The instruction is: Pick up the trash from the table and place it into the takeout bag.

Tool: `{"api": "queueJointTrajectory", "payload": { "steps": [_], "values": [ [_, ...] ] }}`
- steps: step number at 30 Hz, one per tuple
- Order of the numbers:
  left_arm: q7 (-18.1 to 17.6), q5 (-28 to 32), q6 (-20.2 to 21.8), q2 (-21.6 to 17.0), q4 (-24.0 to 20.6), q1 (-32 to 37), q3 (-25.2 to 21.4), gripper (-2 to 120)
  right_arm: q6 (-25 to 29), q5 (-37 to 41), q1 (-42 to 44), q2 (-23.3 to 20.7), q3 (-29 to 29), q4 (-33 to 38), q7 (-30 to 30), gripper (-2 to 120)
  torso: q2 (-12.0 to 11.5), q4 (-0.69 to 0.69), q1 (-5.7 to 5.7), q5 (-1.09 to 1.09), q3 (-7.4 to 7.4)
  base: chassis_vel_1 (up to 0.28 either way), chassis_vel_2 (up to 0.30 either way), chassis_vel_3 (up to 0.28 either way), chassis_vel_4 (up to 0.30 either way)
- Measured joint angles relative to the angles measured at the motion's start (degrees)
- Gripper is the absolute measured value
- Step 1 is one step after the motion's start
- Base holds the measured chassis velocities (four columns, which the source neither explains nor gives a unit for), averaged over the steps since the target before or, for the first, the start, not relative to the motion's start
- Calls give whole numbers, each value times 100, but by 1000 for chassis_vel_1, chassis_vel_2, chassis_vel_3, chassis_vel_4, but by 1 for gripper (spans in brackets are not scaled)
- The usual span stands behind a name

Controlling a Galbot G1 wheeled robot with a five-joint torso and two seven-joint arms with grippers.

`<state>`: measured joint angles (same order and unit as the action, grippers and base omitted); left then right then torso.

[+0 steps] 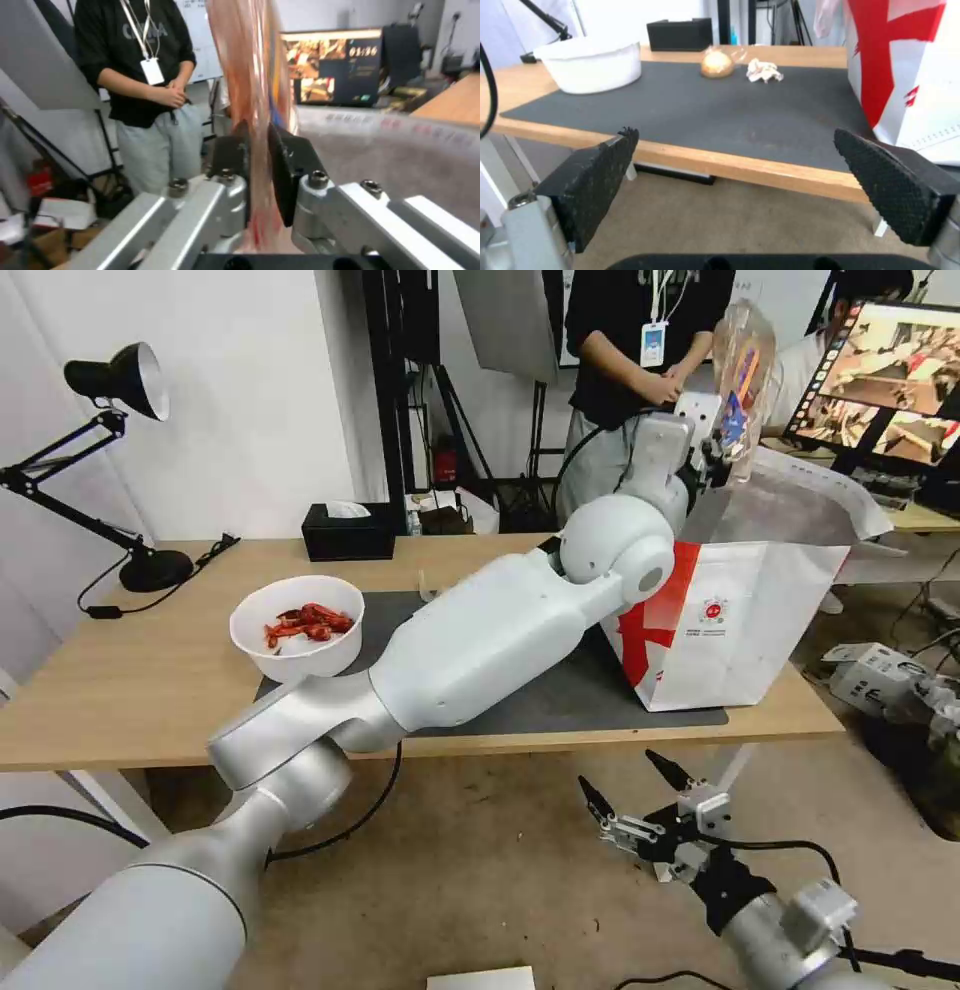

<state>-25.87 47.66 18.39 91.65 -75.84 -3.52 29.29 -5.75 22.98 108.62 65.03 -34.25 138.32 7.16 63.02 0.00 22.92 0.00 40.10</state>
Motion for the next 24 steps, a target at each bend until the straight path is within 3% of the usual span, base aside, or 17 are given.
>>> {"api": "queueJointTrajectory", "payload": {
  "steps": [4,6,8,10,12,14,16,18,20,22,23,24],
  "values": [
    [118,-360,1,-35,113,75,120,32,67,-2,74,138,-70,88,35,100,0,0,0,0,0,0,0,0,0],
    [118,-369,1,-40,100,85,121,33,70,-1,68,147,-70,96,35,100,0,0,0,0,0,0,0,0,0],
    [38,-337,-2,-88,-32,102,81,47,72,2,41,163,-69,119,33,100,0,0,0,0,0,0,0,0,0],
    [-23,-277,-7,-131,-124,104,34,51,72,4,34,170,-67,130,32,100,0,-1,0,0,0,0,0,0,0],
    [-251,-28,-13,-408,-549,131,-152,63,72,6,22,189,-64,163,21,100,0,-2,0,0,0,0,0,0,0],
    [-293,13,-14,-476,-637,146,-183,65,72,6,20,190,-64,167,19,100,0,-2,0,0,0,0,0,0,0],
    [-613,344,-14,-1150,-1411,385,-445,77,72,1,-12,196,-100,197,1,100,0,-1,0,-1,0,0,0,0,0],
    [-660,392,-11,-1348,-1621,478,-513,80,72,-1,-25,196,-128,206,-7,100,0,1,0,-1,0,0,0,0,0],
    [-703,471,-9,-2194,-2503,997,-843,91,79,-6,-55,196,-289,255,-48,100,0,1,0,-3,1,0,0,0,0],
    [-705,474,-9,-2257,-2567,1041,-875,91,81,-7,-55,196,-303,260,-54,100,0,1,0,-3,0,0,0,0,0],
    [-662,456,-19,-2941,-3219,1556,-1268,98,130,-34,-58,183,-432,314,-131,100,1,1,0,-5,0,0,0,0,0],
    [-620,422,-46,-3189,-3418,1769,-1440,99,165,-58,-50,187,-476,335,-153,100,1,-1,0,-4,0,0,0,0,0]
  ]
}}
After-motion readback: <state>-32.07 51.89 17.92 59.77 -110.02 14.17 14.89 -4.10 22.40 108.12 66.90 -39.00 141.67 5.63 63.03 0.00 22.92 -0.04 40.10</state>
